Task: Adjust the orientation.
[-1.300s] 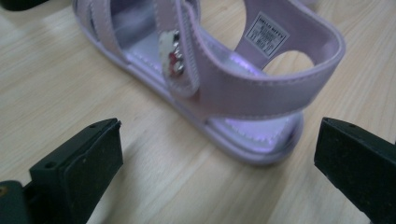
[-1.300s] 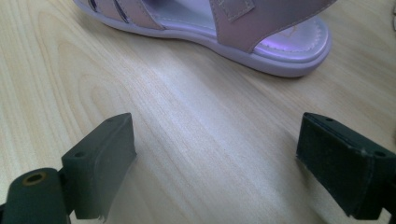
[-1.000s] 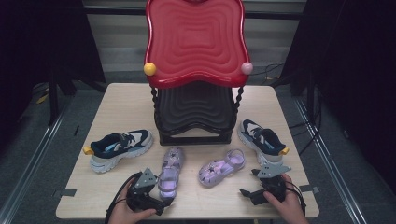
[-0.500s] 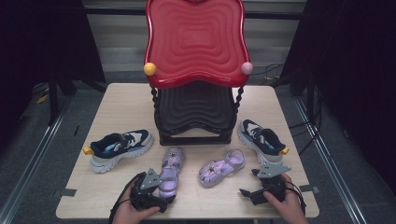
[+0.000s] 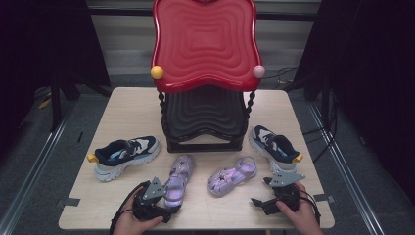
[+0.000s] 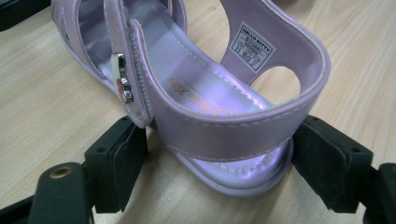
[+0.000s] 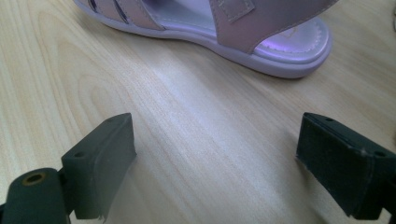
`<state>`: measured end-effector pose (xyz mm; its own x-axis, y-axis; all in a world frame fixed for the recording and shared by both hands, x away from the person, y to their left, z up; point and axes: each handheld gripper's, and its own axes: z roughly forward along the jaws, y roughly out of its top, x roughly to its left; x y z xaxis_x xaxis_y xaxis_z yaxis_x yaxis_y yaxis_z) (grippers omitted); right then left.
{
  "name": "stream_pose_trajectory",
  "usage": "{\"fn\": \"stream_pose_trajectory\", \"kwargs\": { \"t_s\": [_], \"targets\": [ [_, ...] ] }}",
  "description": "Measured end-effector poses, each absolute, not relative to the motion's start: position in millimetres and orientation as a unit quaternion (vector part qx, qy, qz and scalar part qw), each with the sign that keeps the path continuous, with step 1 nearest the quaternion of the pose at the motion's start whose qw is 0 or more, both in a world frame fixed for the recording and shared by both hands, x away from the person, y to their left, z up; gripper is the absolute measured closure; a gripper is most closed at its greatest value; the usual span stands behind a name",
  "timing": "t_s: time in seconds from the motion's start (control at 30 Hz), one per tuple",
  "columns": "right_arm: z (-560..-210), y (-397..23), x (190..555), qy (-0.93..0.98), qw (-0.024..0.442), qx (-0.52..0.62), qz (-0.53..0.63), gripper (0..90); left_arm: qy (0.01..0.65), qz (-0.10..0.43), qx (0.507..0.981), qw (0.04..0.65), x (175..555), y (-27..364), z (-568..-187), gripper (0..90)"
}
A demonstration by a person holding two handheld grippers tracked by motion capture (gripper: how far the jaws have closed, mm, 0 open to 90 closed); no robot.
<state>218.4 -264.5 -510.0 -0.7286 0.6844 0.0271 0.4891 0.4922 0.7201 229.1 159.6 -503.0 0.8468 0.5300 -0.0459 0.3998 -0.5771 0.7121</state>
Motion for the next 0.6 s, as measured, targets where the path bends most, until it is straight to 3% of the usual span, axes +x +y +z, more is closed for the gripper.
{"fn": "stream_pose_trajectory", "kwargs": {
  "t_s": [0.3, 0.43, 0.6],
  "targets": [
    [-509.9, -264.5, 218.4, 0.853, 0.132, 0.344, 0.368, 10.8, 0.26, 0.084, 0.888, 0.369, 229.6, 167.8, -501.0, 21.5],
    [-509.9, -264.5, 218.4, 0.853, 0.132, 0.344, 0.369, 10.8, 0.281, 0.075, 0.877, 0.382, 228.4, 184.3, -500.2, 30.0],
    [-509.9, -264.6, 218.7, 0.854, 0.132, 0.344, 0.369, 10.8, 0.29, 0.082, 0.876, 0.378, 229.1, 193.7, -499.1, 32.1]
  ]
}}
